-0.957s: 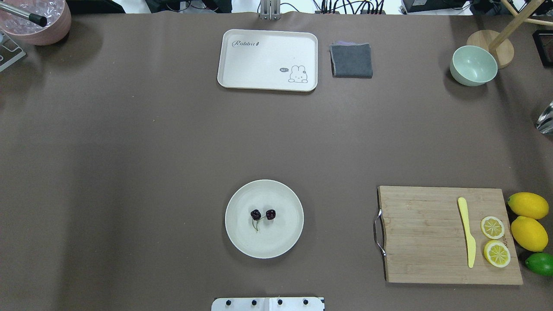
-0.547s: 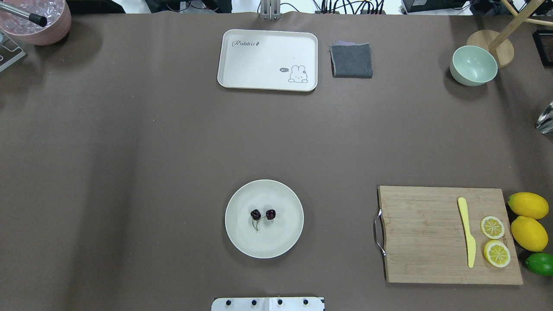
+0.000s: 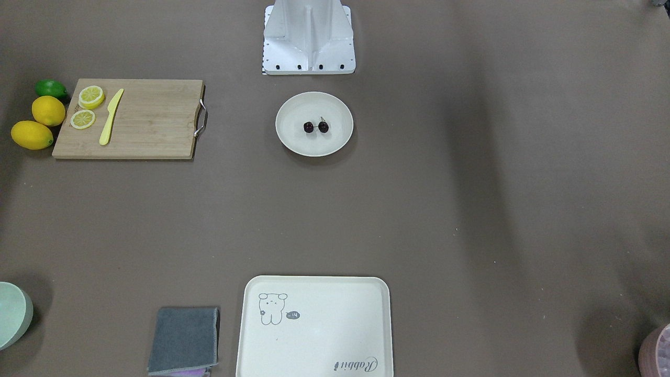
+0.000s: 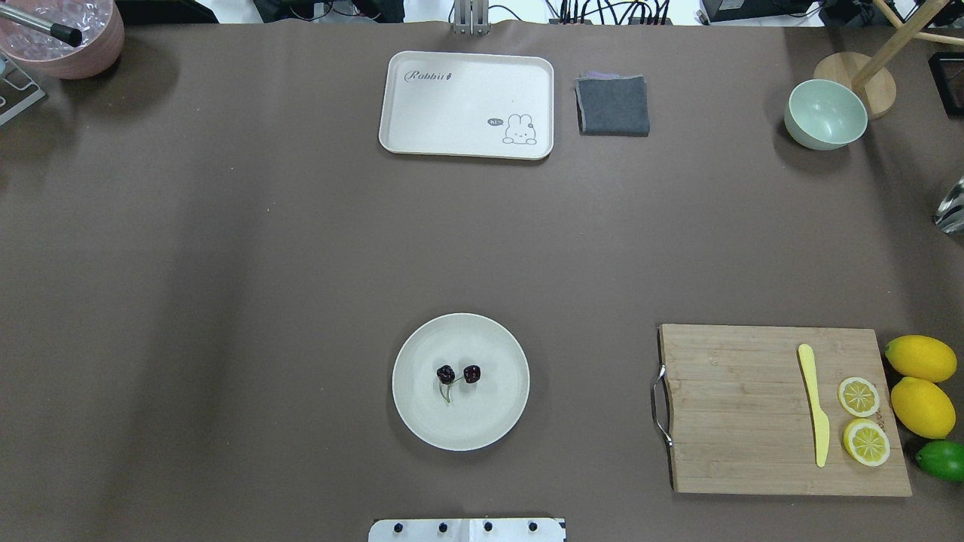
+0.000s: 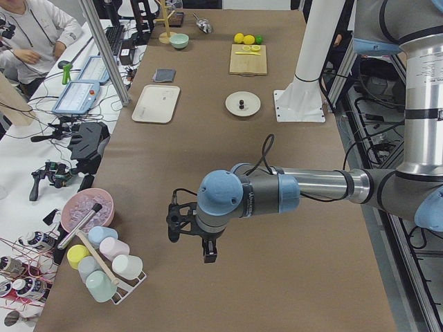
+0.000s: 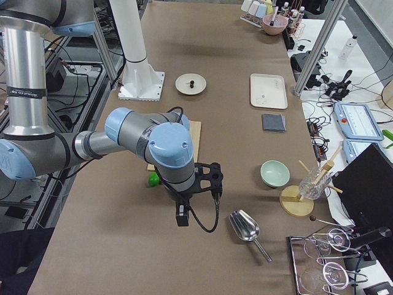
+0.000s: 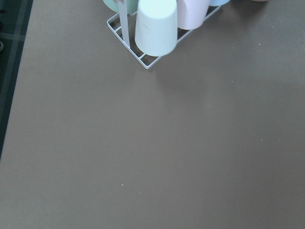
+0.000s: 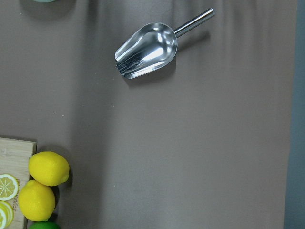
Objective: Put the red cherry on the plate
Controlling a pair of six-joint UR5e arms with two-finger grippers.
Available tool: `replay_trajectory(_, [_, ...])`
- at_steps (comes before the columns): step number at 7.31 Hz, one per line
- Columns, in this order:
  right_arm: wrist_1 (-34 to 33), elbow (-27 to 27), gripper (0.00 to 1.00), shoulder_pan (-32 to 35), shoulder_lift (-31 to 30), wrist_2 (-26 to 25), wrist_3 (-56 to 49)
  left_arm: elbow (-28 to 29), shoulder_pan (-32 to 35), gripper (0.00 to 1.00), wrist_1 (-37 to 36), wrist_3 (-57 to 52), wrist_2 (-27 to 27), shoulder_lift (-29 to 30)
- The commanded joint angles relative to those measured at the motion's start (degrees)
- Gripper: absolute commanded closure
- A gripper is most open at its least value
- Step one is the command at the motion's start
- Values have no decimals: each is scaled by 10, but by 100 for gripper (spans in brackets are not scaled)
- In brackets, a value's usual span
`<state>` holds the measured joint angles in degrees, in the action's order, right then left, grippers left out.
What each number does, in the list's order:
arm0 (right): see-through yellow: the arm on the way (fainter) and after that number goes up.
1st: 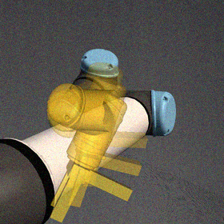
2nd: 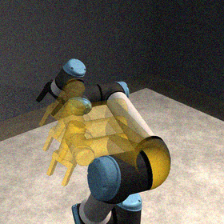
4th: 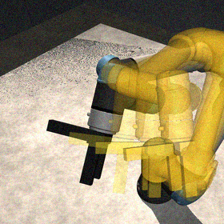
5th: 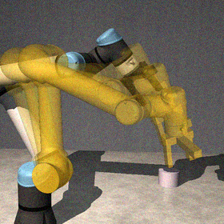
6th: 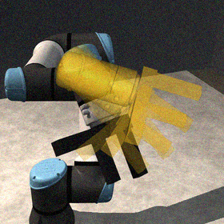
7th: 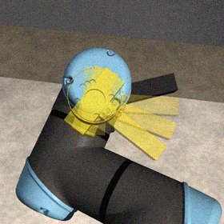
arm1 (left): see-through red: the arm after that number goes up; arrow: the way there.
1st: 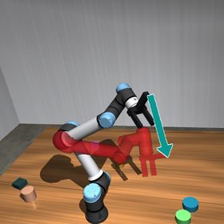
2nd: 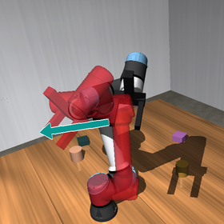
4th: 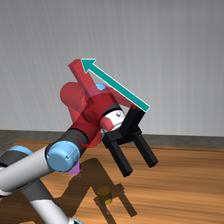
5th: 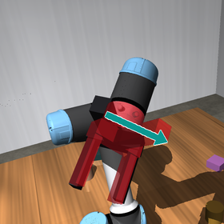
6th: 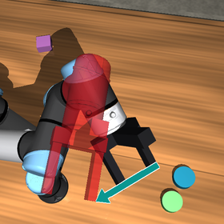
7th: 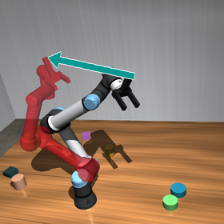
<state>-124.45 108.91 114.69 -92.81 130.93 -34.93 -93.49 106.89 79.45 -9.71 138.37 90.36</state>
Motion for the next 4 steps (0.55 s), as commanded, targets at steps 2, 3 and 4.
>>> replay_trajectory(2, [0,5,0,1,-1,2,1,40,2,2,-4,-25,1,40])
replay_trajectory(3, [0,7,0,3,-2,2,2,38,7,2,0,-27,4,39])
replay_trajectory(4, [-1,16,0,5,-9,2,7,25,10,2,3,-24,1,39])
